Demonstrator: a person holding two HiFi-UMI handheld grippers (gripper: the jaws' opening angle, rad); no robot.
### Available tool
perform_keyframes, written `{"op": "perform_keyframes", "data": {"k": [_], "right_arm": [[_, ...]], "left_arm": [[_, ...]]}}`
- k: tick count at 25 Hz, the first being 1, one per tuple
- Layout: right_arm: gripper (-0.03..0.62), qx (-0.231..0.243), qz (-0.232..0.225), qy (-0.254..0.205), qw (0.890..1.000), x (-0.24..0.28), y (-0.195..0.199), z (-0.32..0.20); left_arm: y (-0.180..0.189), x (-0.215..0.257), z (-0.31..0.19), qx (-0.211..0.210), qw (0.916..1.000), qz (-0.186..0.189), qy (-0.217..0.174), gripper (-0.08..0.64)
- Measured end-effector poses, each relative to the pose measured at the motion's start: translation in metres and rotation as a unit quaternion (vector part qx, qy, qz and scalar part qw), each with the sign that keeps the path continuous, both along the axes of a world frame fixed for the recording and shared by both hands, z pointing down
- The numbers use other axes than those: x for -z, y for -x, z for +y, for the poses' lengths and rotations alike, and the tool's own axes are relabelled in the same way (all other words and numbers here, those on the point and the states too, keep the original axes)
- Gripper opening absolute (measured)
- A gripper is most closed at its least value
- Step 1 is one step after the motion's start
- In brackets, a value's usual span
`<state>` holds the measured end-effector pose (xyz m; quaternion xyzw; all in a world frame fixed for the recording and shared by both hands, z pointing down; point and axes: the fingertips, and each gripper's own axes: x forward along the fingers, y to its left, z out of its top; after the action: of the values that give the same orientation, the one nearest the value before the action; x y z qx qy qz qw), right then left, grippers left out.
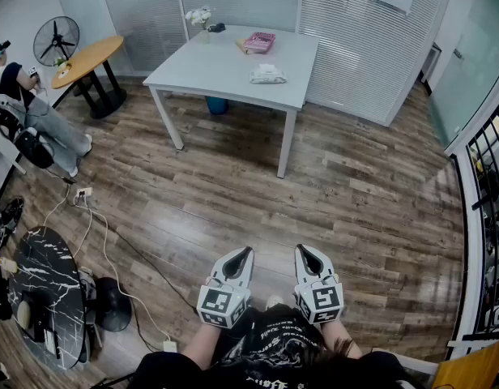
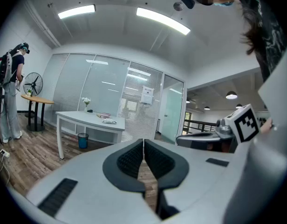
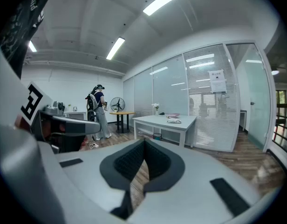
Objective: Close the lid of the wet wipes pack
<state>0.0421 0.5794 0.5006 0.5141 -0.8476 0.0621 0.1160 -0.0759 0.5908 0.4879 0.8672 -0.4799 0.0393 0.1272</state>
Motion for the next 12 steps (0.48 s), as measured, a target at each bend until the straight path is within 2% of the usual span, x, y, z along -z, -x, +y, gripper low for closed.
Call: {"op": "perform_keyframes", "data": {"k": [8,12], "right_arm": [[-0.002,-0.016,0.002,0.001,1.0,0.0,0.006,0.005],[-0.002,-0.031,-0.02,-0.002,0.999,0.005,0.01,0.006]], "left_arm": [[0.008,0.004,0.002,-0.014,0.9999,0.0,-0.003,0.012],[0.017,0.006,0.004,-0.022,0.9997,-0.003,-0.004,0.012]]}}
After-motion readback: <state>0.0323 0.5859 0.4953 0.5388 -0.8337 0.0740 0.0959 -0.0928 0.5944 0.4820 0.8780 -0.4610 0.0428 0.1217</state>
